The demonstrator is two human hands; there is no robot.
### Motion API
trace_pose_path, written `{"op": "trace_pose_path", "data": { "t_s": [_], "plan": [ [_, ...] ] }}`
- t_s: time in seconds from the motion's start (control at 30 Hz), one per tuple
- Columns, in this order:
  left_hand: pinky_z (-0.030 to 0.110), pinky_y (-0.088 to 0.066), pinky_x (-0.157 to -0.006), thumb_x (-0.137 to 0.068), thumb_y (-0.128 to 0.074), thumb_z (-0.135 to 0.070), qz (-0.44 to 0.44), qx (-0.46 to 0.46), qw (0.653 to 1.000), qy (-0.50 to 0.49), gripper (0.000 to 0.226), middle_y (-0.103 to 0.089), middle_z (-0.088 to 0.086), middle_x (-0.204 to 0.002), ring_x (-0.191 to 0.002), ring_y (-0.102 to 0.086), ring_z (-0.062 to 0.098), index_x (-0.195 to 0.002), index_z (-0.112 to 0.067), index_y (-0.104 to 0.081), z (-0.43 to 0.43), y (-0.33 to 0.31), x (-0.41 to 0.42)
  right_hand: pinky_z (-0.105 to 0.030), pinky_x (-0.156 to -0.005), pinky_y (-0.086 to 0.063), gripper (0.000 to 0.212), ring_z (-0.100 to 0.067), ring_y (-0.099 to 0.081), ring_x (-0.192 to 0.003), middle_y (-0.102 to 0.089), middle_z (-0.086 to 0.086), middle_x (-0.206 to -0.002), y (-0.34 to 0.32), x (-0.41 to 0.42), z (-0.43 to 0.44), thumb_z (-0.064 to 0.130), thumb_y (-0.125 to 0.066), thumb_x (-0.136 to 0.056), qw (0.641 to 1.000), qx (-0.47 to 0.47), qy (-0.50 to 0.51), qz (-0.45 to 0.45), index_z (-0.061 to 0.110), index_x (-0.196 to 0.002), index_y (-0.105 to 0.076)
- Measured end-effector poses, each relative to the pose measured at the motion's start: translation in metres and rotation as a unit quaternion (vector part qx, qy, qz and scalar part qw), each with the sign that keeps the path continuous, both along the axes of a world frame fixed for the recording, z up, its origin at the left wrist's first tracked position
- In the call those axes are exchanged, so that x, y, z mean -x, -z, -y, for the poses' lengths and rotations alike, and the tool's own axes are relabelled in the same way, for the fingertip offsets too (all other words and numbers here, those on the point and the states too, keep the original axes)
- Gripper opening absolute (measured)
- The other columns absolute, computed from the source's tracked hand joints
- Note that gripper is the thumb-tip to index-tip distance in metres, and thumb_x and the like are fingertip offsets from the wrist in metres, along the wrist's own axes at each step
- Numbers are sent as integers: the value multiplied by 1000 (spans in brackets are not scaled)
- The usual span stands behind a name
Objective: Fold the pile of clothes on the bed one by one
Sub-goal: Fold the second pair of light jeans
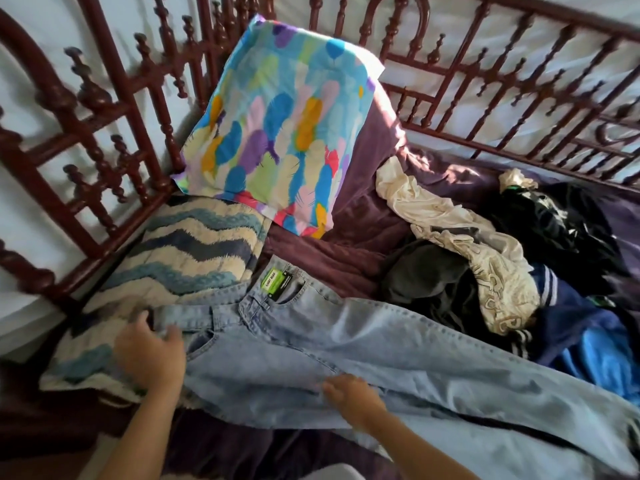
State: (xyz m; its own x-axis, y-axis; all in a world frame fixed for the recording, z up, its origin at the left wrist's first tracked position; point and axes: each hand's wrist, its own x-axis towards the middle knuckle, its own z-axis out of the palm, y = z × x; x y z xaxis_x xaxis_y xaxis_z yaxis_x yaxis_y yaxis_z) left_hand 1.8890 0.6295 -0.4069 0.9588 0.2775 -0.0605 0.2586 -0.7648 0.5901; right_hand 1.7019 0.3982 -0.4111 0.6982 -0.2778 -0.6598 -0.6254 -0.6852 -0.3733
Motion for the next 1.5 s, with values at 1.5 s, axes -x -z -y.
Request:
{"op": "trace_pose_path", "data": {
  "t_s": [1.5],
  "plan": [
    [33, -46, -70, -90, -56, -23, -358, -136, 860, 338, 19, -63, 12, -90, -82, -61, 28, -90, -4, -52, 189, 73, -124, -37, -114, -17, 58, -20, -6, -145, -5, -1, -158, 45, -74, 59, 45, -36, -98, 993, 58, 100, -27, 30, -150, -12]
  ]
}}
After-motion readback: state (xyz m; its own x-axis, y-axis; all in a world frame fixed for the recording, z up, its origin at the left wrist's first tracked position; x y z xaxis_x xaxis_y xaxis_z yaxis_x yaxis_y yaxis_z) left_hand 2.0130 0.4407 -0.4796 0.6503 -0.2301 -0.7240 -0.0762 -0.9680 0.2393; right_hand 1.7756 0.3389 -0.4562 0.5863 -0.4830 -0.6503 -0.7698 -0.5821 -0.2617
